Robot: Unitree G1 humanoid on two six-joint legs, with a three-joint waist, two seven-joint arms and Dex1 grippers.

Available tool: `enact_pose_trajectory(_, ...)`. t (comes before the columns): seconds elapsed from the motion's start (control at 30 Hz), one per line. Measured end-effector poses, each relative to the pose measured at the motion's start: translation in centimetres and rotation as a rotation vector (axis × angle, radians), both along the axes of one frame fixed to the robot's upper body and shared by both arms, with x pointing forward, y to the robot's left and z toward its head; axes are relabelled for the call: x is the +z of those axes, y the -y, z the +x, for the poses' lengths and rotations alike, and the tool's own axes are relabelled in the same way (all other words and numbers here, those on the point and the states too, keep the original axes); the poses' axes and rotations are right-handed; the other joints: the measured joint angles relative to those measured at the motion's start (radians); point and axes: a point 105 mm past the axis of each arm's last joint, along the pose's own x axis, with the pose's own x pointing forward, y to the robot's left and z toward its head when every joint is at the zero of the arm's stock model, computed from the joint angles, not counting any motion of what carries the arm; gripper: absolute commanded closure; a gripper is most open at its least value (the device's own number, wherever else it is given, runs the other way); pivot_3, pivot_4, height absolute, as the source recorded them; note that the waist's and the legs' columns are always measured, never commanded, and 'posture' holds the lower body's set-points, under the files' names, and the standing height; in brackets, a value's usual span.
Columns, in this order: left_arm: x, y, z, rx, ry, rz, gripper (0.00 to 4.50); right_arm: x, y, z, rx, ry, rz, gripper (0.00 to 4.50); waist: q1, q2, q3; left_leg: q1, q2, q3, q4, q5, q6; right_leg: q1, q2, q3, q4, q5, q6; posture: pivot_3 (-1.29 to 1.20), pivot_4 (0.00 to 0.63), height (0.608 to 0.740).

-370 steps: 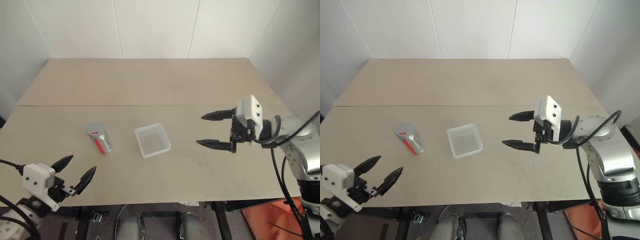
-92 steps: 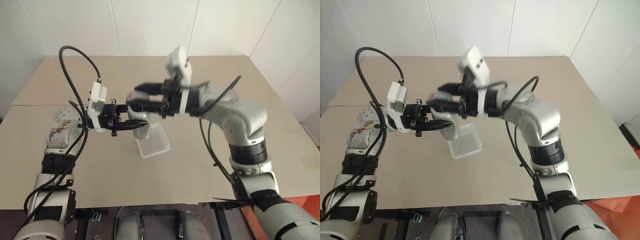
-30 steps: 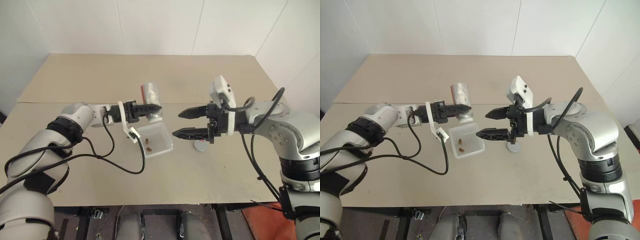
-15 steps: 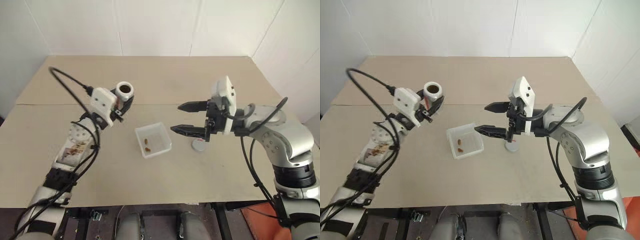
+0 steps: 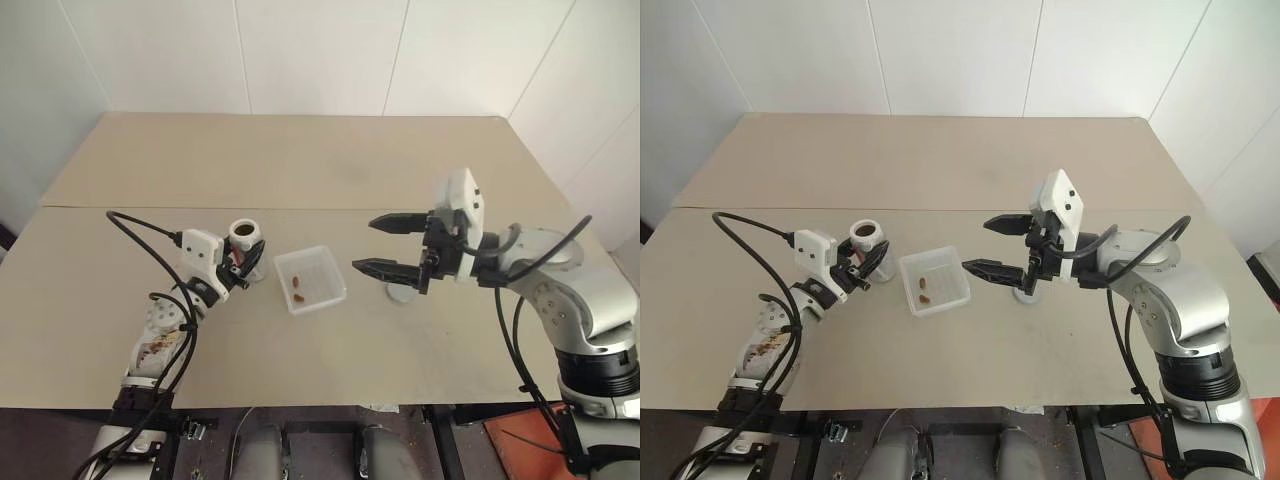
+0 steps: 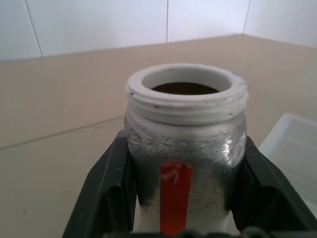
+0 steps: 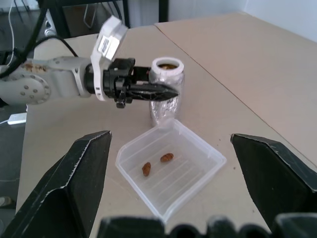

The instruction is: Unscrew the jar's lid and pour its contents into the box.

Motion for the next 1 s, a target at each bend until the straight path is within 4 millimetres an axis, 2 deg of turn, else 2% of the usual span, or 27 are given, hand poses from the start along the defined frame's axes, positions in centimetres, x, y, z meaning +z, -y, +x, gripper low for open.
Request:
enact_pose_trajectory(0.17, -1.9, -0.2, -0.8, 0.006, -0.051, 0.026, 0.01, 0.1, -0.1, -0.3, 0.010, 0.004, 0.001, 0.00, -0.004, 0.000, 0.000, 0.000, 0.000, 0.000, 0.000, 0.000, 0.000, 0.000, 0.000, 0.000, 0.000, 0.000, 0.000, 0.00, 0.150, 0.740)
enact_pose_trajectory(0.3, -2.1, -1.7, -2.6, 0.026, -0.065, 0.073, 0.01, 0.0, 0.0, -0.4, 0.009, 0.007, -0.009, 0.00, -0.006, 0.000, 0.000, 0.000, 0.001, -0.001, -0.001, 0.000, 0.000, -0.001, 0.000, 0.001, 0.000, 0.000, 0.000, 0.00, 0.150, 0.740)
enact_pose_trajectory(0.4, -2.4, -4.1, -5.8, 0.023, -0.133, 0.151, 0.01, -0.5, 0.5, -0.6, -0.005, -0.005, -0.022, 0.00, -0.015, 0.000, 0.000, 0.000, 0.002, -0.001, -0.003, 0.000, 0.000, -0.002, 0.000, 0.001, -0.001, 0.000, 0.000, 0.00, 0.150, 0.740)
enact_pose_trajectory(0.47, -2.1, -5.1, -7.5, 0.001, -0.163, 0.165, 0.01, -0.9, 0.9, -0.6, -0.019, -0.019, -0.026, 0.00, -0.016, 0.000, 0.000, 0.001, 0.001, -0.001, -0.003, 0.000, 0.000, -0.002, -0.001, 0.001, 0.000, 0.000, -0.001, 0.00, 0.150, 0.740)
enact_pose_trajectory(0.57, 0.0, -5.0, -10.8, -0.147, -0.186, 0.189, 0.01, -1.4, 1.5, -0.7, -0.036, -0.038, -0.040, 0.00, -0.012, 0.000, 0.000, 0.001, 0.002, -0.001, -0.002, 0.000, 0.000, -0.002, -0.002, 0.001, 0.001, -0.001, -0.002, 0.00, 0.150, 0.740)
enact_pose_trajectory(0.73, 5.1, -5.1, -12.9, -0.350, -0.146, 0.238, 0.01, -2.0, 2.9, -0.4, -0.063, -0.016, -0.089, 0.00, -0.005, 0.000, 0.000, 0.005, 0.001, 0.000, -0.002, 0.000, -0.001, 0.000, -0.001, 0.001, 0.000, -0.003, -0.005, 0.00, 0.150, 0.740)
enact_pose_trajectory(0.87, 8.2, -5.2, -13.0, -0.396, -0.054, 0.271, 0.01, -2.2, 4.7, 0.3, -0.110, 0.007, -0.131, 0.00, -0.006, 0.000, 0.000, 0.005, 0.001, 0.002, -0.003, 0.000, -0.001, 0.000, -0.001, 0.001, 0.000, -0.003, -0.004, 0.00, 0.150, 0.740)
enact_pose_trajectory(1.0, 8.3, -5.6, -12.7, -0.388, -0.048, 0.279, 0.01, -2.7, 5.8, 0.4, -0.138, 0.001, -0.147, 0.00, -0.006, 0.000, 0.000, 0.006, 0.001, 0.002, -0.006, 0.000, -0.001, 0.000, 0.000, 0.002, 0.000, -0.003, -0.004, 0.00, 0.150, 0.740)
